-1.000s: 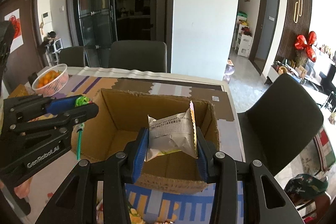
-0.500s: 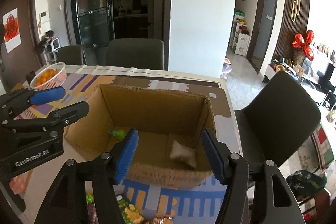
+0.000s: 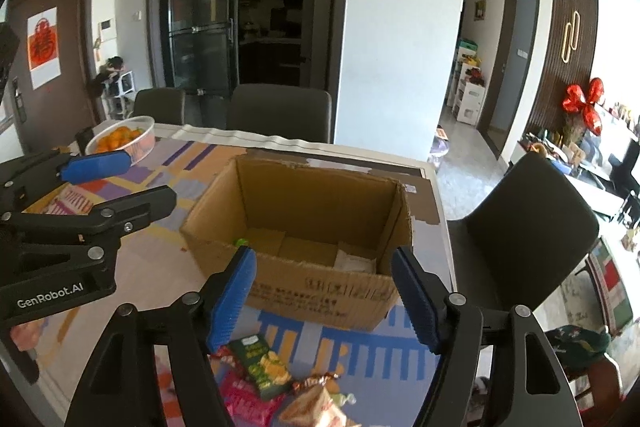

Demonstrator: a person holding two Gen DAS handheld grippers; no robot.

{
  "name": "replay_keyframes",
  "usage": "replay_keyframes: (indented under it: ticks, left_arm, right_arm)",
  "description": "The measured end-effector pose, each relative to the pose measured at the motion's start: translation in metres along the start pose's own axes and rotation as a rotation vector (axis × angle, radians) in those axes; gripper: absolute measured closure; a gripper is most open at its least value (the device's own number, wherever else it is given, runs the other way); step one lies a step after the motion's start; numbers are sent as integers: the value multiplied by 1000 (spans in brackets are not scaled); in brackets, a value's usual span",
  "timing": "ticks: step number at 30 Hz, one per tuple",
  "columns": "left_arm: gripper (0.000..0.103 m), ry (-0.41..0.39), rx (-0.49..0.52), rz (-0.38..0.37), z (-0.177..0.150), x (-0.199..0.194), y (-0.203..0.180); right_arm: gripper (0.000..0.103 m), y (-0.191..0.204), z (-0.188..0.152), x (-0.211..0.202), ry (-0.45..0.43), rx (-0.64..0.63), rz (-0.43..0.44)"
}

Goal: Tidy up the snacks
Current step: 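Open both grippers over the box and withdraw toward the snacks, then grasp the green cracker pack with the right gripper and lift it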

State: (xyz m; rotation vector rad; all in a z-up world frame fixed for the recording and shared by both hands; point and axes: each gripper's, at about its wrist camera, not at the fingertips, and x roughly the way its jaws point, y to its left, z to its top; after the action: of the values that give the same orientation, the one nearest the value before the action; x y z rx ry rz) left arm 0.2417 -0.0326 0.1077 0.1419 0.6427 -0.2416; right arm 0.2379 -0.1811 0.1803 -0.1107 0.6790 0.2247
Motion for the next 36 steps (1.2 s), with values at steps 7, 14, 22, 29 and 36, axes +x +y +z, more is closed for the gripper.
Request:
replay_keyframes:
  ticks: [7, 14, 22, 29, 36]
  left_arm:
    - [39, 29, 7, -3, -19, -10, 1]
    - [39, 70, 20, -7, -42, -9, 3]
    - [39, 135, 36, -15, -72, 6, 7]
    - [39, 188, 56, -42, -99, 27, 5]
    - [39, 233, 67, -84, -123, 47, 0]
  right_arm:
    - [32, 6, -7, -6, 41, -9, 7]
    - [32, 20, -26, -3, 83, -33, 43]
    - [32, 31, -50, 14, 145, -47, 72]
    - [32, 37, -75, 38, 214, -53, 96]
    - [32, 43, -97, 58, 269, -73, 128]
